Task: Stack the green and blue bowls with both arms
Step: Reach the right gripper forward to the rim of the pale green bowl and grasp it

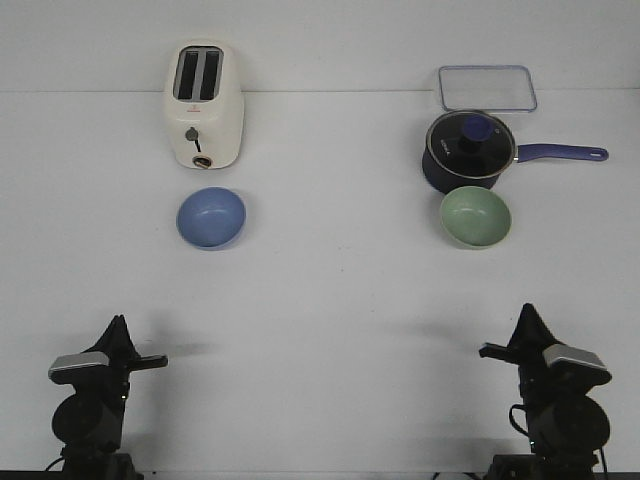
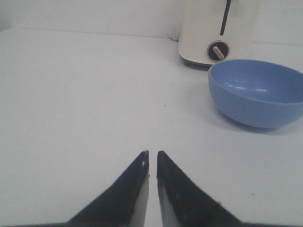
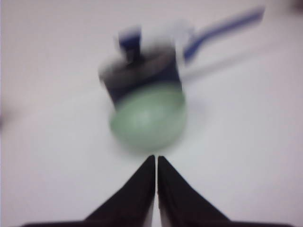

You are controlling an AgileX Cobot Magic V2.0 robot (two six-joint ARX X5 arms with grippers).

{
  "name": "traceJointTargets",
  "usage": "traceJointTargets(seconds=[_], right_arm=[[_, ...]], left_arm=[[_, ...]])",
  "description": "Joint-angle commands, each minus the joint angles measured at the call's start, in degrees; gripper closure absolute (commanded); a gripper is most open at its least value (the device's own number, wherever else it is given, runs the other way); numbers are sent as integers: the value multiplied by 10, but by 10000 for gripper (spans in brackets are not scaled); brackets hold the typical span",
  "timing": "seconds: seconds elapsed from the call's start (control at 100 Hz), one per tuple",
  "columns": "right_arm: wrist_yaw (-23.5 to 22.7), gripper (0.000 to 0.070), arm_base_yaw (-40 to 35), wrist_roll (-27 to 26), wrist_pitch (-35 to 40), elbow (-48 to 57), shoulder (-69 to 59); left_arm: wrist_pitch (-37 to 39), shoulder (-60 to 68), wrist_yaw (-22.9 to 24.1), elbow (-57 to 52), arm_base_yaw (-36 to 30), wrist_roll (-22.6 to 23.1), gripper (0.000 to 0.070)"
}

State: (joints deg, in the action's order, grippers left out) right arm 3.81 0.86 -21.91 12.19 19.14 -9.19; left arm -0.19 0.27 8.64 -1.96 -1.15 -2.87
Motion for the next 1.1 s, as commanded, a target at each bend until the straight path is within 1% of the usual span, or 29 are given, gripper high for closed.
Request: traceJointTargets(seconds=[0.0,0.03,0.07,0.24,0.36,0.51,0.66,0.77,0.87,0.93,1.02,1.05,1.09], right_arm=[[8,481,1,9,8,61,-76],[8,407,1,16,14,88,-113],[8,356,2,26,24,123,-165],[11,346,18,56,77,263,-395],[-2,256,45,64,109,354,-554],[-40,253,71,73,130,447,-716],[-60,255,87,72,129,501,-824],[-65,269,90,72,113,517,-871],[-84,334,91,65,89,518,-896],[-86,372,91,60,82,518,-906],[-86,388,91,56,79,518,-914],[-85,421,91,55,78,518,-916],[-85,504,91,55,76,518,-917]], left_arm=[[7,-1,-3,11,0,4,685],[7,-1,-3,11,0,4,686],[7,-1,-3,12,0,4,685],[7,-1,-3,11,0,4,686],[7,-1,-3,12,0,4,685],[7,-1,-3,11,0,4,685],[7,-1,-3,12,0,4,686],[7,-1,-3,11,0,4,686],[7,-1,-3,11,0,4,685],[7,-1,-3,11,0,4,686],[7,-1,-3,11,0,4,686],[7,-1,-3,12,0,4,685],[7,-1,-3,12,0,4,686]])
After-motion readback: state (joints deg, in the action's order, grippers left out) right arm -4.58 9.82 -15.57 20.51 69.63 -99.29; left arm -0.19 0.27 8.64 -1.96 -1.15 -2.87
